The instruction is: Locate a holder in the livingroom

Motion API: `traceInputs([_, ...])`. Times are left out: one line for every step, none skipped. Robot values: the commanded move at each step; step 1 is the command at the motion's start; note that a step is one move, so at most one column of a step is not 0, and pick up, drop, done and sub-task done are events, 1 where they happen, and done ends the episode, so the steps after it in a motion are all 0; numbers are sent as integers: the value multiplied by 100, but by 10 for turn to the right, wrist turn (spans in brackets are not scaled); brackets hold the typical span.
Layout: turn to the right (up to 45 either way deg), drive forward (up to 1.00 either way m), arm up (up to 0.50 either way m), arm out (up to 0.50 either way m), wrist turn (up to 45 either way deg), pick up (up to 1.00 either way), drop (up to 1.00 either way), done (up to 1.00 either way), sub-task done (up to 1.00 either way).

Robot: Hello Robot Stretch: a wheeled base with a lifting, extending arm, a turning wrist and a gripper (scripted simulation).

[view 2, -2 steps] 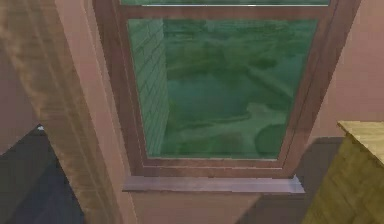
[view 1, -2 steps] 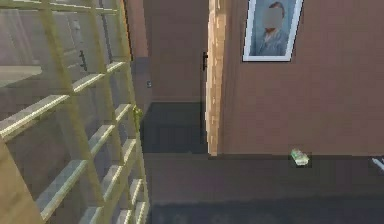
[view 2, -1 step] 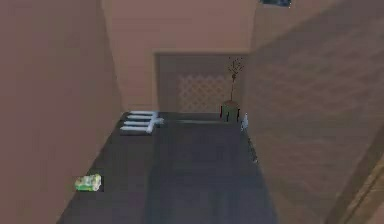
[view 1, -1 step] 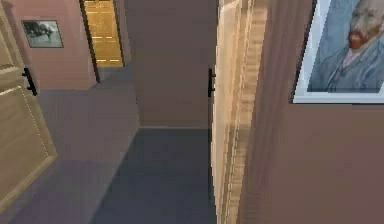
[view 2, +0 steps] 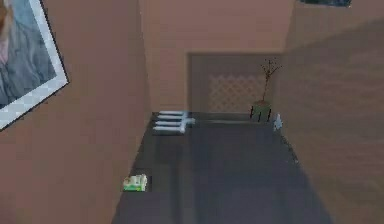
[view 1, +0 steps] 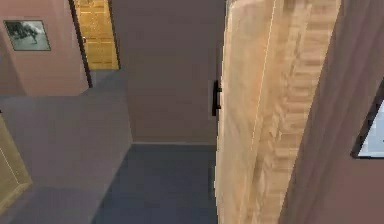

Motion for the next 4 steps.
traceInputs([-270, 0, 0, 0, 0, 0, 0, 0, 0])
traceInputs([0, 100, 0, 0, 0, 0, 0, 0, 0])
traceInputs([-30, 0, 0, 0, 0, 0, 0, 0, 0])
traceInputs([0, 100, 0, 0, 0, 0, 0, 0, 0])
